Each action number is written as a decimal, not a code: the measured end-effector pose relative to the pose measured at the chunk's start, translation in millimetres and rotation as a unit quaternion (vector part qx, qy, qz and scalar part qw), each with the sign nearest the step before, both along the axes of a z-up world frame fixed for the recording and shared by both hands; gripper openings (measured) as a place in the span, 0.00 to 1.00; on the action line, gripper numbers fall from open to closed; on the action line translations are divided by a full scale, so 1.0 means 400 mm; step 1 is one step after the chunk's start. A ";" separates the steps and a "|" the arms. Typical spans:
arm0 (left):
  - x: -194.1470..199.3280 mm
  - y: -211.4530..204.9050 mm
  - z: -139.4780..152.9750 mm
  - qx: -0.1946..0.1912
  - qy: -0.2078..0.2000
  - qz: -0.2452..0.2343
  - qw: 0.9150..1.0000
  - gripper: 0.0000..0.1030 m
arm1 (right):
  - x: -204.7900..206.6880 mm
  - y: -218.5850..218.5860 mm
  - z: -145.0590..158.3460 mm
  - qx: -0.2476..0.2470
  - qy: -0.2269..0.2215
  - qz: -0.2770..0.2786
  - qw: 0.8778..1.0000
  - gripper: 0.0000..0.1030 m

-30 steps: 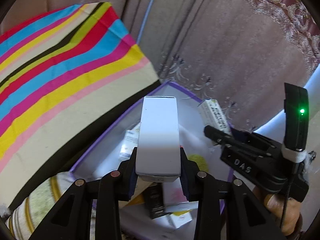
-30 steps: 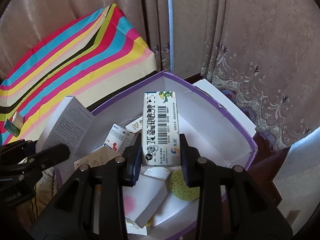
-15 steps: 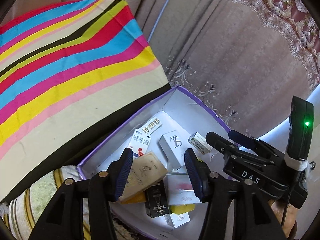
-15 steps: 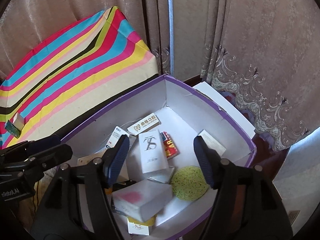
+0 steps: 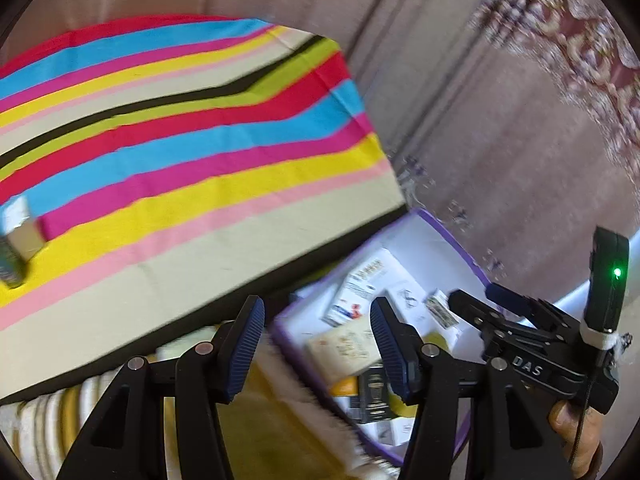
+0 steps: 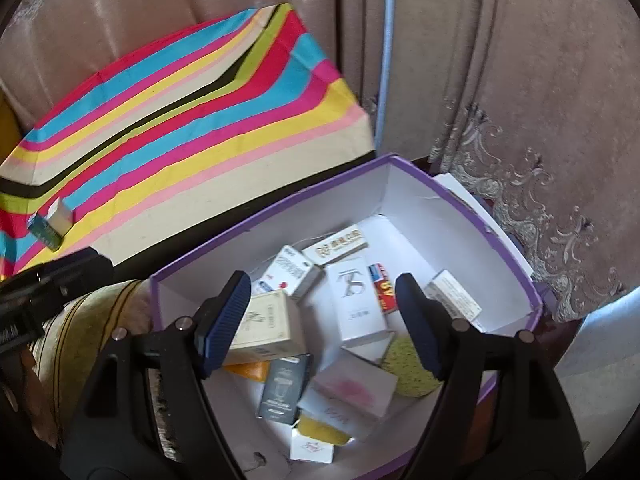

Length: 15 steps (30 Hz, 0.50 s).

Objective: Organize objects
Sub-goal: 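Move both open tools back toward the last boxes on the striped cloth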

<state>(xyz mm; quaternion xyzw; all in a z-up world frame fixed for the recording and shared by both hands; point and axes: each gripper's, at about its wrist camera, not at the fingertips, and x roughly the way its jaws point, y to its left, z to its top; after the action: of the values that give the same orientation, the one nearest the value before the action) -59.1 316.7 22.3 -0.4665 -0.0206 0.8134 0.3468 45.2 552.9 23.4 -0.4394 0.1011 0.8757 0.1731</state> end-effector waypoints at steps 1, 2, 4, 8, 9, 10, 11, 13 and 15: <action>-0.006 -0.020 0.002 -0.002 0.002 0.009 1.000 0.55 | -0.003 -0.010 0.001 0.001 0.000 0.005 1.000 0.76; -0.012 -0.043 0.005 -0.003 0.005 0.019 1.000 0.55 | -0.008 -0.021 0.003 0.003 -0.001 0.010 1.000 0.76; -0.025 -0.085 0.011 -0.004 0.009 0.035 0.999 0.55 | -0.017 -0.040 0.004 0.005 -0.002 0.020 1.000 0.76; -0.048 -0.184 0.020 -0.011 0.015 0.073 0.997 0.55 | -0.031 -0.080 0.004 0.003 -0.003 0.040 0.999 0.77; -0.054 -0.206 0.020 -0.013 0.016 0.083 0.996 0.55 | -0.037 -0.093 0.003 0.001 -0.003 0.047 0.999 0.77; -0.061 -0.230 0.021 -0.015 0.015 0.093 0.995 0.55 | -0.041 -0.107 0.003 0.001 -0.002 0.054 0.999 0.77; -0.067 -0.258 0.022 -0.016 0.016 0.104 0.994 0.55 | -0.046 -0.119 0.002 0.004 -0.002 0.059 0.998 0.77; -0.079 -0.304 0.023 -0.019 0.017 0.125 0.992 0.55 | -0.057 -0.149 0.001 0.023 -0.005 0.067 0.997 0.77; -0.095 -0.350 0.023 -0.021 0.016 0.145 0.989 0.55 | -0.067 -0.178 0.005 0.029 -0.003 0.078 0.997 0.77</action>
<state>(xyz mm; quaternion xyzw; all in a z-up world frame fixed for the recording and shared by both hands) -96.9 176.8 31.3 -0.4530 -0.0655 0.8626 0.2156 18.5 481.9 25.2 -0.4432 0.0408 0.8878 0.1175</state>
